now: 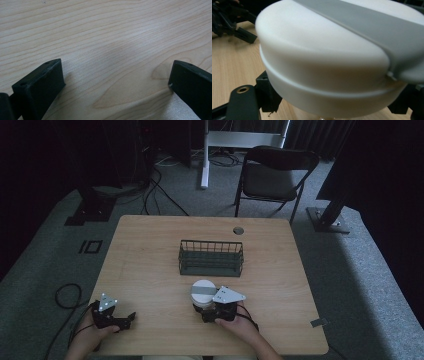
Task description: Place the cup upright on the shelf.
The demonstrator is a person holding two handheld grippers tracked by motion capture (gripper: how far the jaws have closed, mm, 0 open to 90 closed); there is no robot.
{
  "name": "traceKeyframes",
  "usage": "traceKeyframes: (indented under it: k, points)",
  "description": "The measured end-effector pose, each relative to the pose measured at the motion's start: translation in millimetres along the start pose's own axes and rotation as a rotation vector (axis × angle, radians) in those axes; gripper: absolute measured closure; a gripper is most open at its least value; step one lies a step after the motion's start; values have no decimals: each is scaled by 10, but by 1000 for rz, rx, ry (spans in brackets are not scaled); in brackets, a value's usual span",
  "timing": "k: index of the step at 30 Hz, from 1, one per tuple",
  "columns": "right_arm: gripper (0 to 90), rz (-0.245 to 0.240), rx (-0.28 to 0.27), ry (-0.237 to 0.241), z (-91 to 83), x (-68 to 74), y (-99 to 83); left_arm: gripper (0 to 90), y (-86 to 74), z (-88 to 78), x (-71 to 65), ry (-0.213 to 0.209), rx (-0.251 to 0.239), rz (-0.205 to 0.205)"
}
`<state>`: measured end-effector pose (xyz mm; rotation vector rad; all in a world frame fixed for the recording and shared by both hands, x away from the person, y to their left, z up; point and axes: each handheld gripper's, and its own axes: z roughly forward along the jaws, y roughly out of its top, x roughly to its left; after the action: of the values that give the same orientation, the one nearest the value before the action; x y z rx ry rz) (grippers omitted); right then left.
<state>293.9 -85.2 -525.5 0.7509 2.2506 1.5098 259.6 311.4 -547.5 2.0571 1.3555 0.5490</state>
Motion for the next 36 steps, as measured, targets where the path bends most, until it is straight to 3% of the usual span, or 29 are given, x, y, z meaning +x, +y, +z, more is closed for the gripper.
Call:
traceKeyframes:
  k: [8,36]
  points:
    - [185,0,-15,16,-80,-51,127,3,0,0,0,0,1,1]
    - [186,-31,-95,-41,-317,-360,703,3,0,1,0,1,-1,1]
